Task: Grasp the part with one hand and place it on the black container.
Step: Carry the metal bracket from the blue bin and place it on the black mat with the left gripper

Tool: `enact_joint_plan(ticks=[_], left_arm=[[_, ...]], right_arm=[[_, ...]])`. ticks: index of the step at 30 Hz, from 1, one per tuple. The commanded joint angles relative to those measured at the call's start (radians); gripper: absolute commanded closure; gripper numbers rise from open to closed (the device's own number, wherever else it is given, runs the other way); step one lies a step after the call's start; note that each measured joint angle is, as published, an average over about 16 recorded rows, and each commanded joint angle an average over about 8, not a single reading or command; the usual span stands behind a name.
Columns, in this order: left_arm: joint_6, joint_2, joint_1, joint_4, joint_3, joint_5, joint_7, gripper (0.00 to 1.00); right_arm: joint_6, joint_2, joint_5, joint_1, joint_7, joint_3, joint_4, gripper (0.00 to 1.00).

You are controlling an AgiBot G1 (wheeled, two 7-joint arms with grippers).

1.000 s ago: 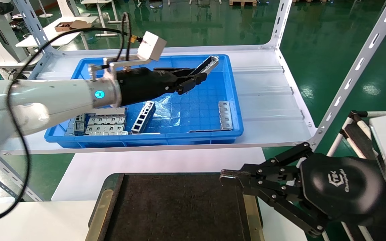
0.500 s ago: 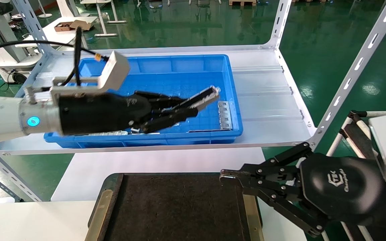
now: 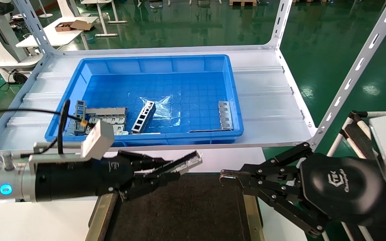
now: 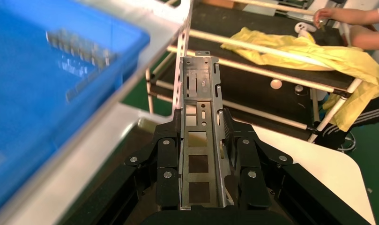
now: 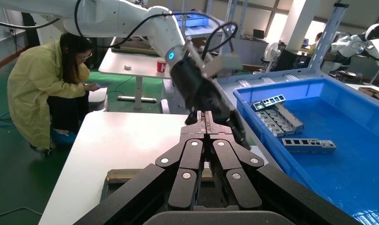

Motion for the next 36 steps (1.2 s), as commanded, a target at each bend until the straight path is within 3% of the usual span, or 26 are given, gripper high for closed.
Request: enact_joint_plan(ticks=[1,9,15,27,36], left_arm=[[-0.038,-0.025,0.045,-0.053,0.005,0.0,-0.014,1.0],[-0.28,-0.013,0.19,-0.127,0.051,0.035,-0.107,1.0],[-0.448,0.045,0.25,-0.124,0.105,0.076,-0.215,1.0],[-0.771,0.217,0.29,-0.002,0.207,0.129,-0.463,1.0],[-0.939,0.349,0.287,0.111,0.264,0.125,-0.591,1.0]], right_arm=[[0.0,0.0,0.0,0.0,0.0,0.0,0.0,1.0],[0.0,0.0,0.0,0.0,0.0,-0.001,0.0,1.0],[0.0,0.0,0.001,0.0,0.0,-0.001,0.0,1.0],[0.001,0.001,0.001,0.0,-0.001,-0.002,0.0,1.0],[0.001,0.001,0.002,0.0,-0.001,-0.002,0.0,1.0]])
